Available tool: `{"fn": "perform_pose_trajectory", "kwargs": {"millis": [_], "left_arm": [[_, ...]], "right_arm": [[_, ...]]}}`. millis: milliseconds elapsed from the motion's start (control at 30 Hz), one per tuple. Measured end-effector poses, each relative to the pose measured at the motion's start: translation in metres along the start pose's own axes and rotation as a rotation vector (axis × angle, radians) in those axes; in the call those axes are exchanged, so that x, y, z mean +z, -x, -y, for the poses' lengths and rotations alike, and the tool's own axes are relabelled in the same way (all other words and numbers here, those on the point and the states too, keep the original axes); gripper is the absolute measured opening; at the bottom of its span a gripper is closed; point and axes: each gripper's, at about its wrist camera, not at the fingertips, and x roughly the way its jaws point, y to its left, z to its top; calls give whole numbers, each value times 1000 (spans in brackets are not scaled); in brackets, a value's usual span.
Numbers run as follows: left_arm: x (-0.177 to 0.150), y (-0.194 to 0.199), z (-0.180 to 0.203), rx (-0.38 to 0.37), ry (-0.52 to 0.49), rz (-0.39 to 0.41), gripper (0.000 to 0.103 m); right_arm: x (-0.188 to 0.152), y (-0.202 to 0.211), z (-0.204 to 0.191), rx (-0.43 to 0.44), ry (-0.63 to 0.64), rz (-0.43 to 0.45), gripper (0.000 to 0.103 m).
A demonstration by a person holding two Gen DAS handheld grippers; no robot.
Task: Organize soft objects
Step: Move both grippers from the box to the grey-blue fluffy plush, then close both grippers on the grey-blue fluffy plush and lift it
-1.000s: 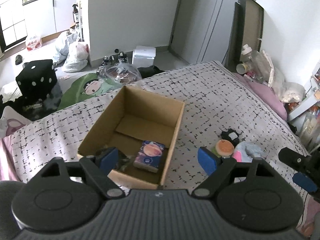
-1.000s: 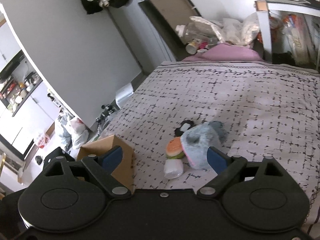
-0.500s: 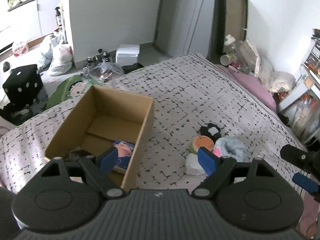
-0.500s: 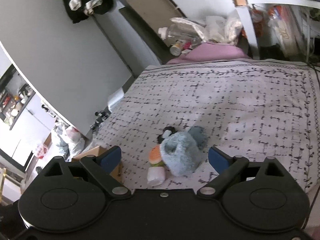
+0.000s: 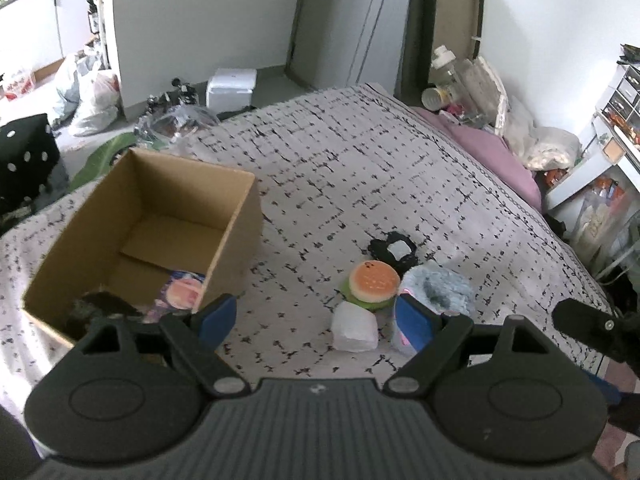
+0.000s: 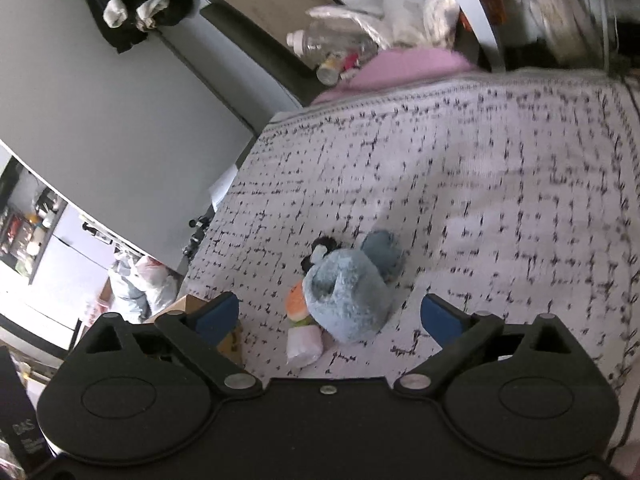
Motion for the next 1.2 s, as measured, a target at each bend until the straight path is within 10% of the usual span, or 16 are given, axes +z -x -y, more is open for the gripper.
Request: {"fn": "perform_pose_trajectory", "kwargs": {"millis": [800,1200], "left_arm": [[9,-88,36,-113,0,-111,81],[10,-118,45,-165,26,-190,49]], "right_arm": [[17,-83,43,-7,-264,-119,57],[20,-114,55,-18,-303,-176,40]]}}
